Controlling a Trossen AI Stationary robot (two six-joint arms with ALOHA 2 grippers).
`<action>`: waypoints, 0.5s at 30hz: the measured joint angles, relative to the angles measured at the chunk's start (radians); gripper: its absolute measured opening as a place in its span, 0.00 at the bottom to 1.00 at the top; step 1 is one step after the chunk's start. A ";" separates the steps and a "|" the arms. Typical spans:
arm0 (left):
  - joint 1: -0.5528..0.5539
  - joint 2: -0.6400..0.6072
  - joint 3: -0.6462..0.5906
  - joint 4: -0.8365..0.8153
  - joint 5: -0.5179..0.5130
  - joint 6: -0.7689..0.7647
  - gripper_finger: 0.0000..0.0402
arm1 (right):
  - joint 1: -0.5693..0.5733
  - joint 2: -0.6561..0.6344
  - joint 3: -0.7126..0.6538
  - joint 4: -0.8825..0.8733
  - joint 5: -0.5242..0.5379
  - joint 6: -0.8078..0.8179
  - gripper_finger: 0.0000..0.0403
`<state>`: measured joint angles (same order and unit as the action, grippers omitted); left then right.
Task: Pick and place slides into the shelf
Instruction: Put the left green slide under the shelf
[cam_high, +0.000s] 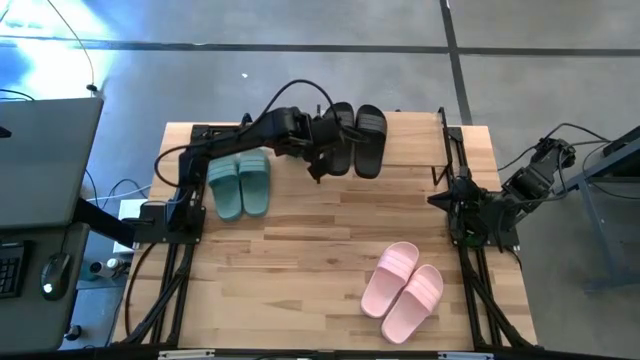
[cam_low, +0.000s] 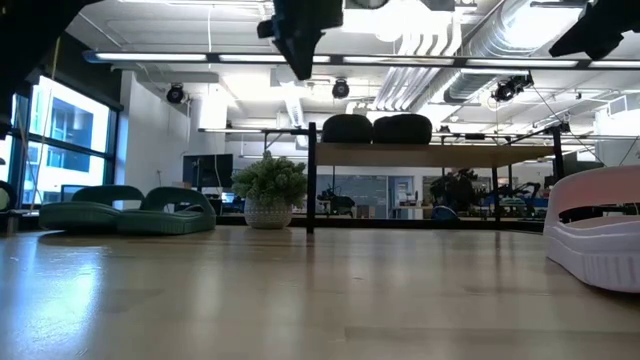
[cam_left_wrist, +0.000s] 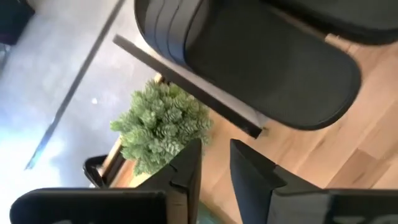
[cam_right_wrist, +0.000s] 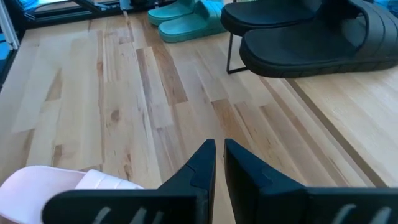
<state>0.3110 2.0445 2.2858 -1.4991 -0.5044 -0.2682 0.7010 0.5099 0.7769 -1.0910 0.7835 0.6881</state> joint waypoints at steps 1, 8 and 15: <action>0.007 -0.001 -0.012 0.001 0.007 0.002 0.14 | 0.000 0.000 0.000 -0.005 0.000 0.007 0.06; 0.053 0.000 -0.041 0.030 0.071 0.026 0.05 | 0.000 0.000 0.000 -0.044 0.010 0.030 0.06; 0.047 -0.034 -0.042 0.153 0.218 0.137 0.01 | 0.000 0.000 0.000 -0.054 0.031 0.050 0.06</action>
<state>0.3580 2.0108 2.2440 -1.3457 -0.2867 -0.1316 0.7010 0.5098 0.7769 -1.1454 0.8149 0.7377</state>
